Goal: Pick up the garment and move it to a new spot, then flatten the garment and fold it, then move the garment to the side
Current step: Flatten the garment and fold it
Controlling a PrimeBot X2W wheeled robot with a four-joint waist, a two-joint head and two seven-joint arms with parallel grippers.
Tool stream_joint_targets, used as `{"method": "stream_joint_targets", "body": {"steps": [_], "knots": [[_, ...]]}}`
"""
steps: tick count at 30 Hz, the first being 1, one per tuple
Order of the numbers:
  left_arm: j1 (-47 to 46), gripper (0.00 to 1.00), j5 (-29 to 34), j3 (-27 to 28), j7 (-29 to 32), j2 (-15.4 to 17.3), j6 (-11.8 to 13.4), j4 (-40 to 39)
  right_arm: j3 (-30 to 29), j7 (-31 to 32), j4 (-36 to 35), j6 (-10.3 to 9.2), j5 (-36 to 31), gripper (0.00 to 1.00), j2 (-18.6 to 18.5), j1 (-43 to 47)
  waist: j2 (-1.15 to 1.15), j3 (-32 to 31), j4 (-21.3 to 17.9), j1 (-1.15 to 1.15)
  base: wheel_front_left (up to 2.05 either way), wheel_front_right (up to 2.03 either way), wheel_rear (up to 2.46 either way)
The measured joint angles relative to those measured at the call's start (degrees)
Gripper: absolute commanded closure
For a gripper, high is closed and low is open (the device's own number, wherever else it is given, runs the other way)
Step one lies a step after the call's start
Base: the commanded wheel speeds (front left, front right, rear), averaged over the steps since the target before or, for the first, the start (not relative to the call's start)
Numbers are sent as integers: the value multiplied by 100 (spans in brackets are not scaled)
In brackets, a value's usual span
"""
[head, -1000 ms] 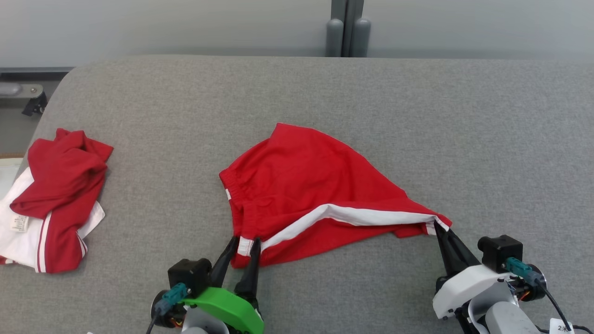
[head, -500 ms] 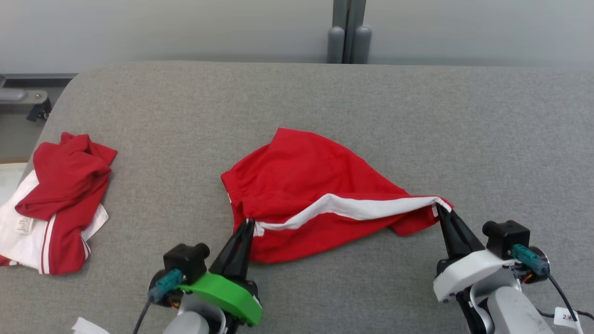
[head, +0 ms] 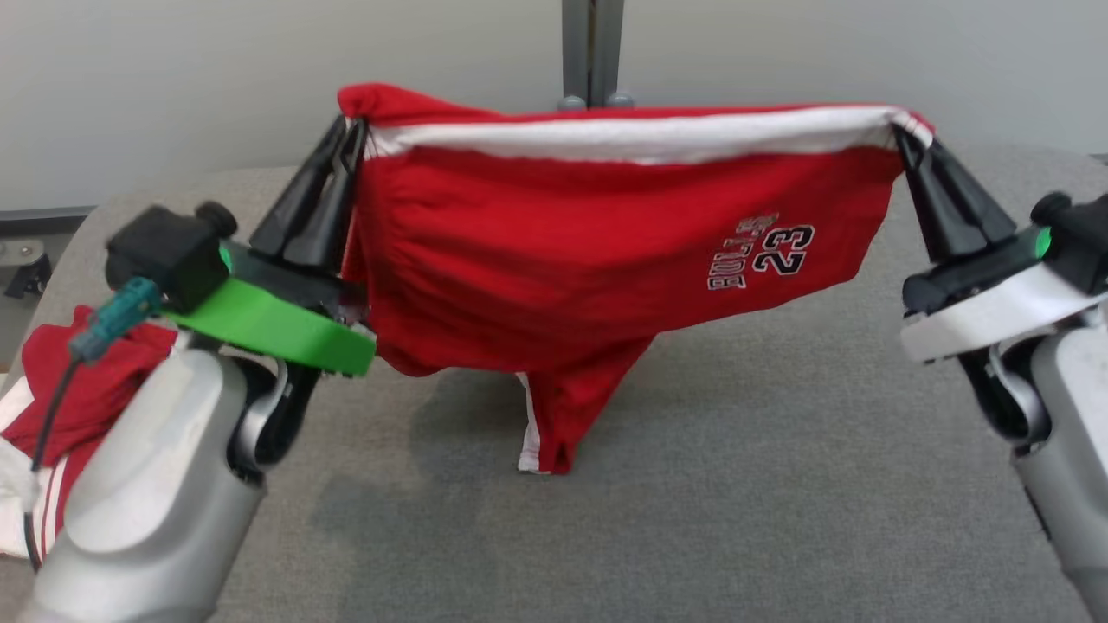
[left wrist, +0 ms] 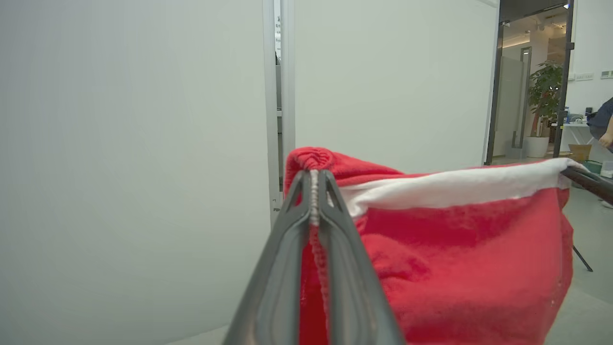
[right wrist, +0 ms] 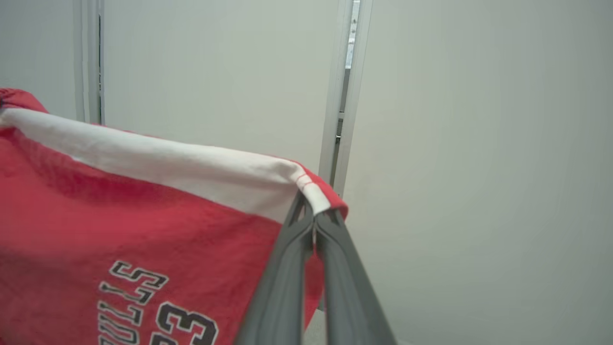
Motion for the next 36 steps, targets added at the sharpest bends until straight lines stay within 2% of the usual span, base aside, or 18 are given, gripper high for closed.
{"method": "stream_joint_targets", "body": {"steps": [3,9,13,18,24,27,30,36], "knots": [[-530,100,-393,-73,259,101,-1,138,197,263,-105,-1,171,100,-411,-566,0,87,-107,0,0,0,0],[-1489,100,-853,-270,560,92,-2,519,564,530,96,-1,336,100,-737,-1567,0,505,-251,0,0,0,0],[-2228,100,-956,-321,494,0,-2,987,727,495,503,0,170,100,-742,-2414,0,920,-314,0,0,0,0],[-3382,100,-890,-331,196,-97,-2,1720,843,259,1346,0,-274,100,-653,-3626,0,1475,-395,0,0,0,0],[-4351,100,-797,-43,-47,-274,-4,2318,630,-73,2145,1,-981,100,-469,-4803,0,2005,-495,0,0,0,0],[-4380,100,-803,238,-64,-378,-4,2262,541,-103,2309,1,-1181,100,-375,-4943,0,2181,-531,0,0,0,0],[-3937,100,-808,405,-73,-461,-4,2108,463,-104,2204,2,-1217,100,-275,-4735,0,2272,-537,1,0,0,0],[-2190,100,-1048,393,-71,-684,-4,1951,401,-104,1996,2,-1109,100,-192,-3228,0,2128,-494,0,0,0,0]]}}
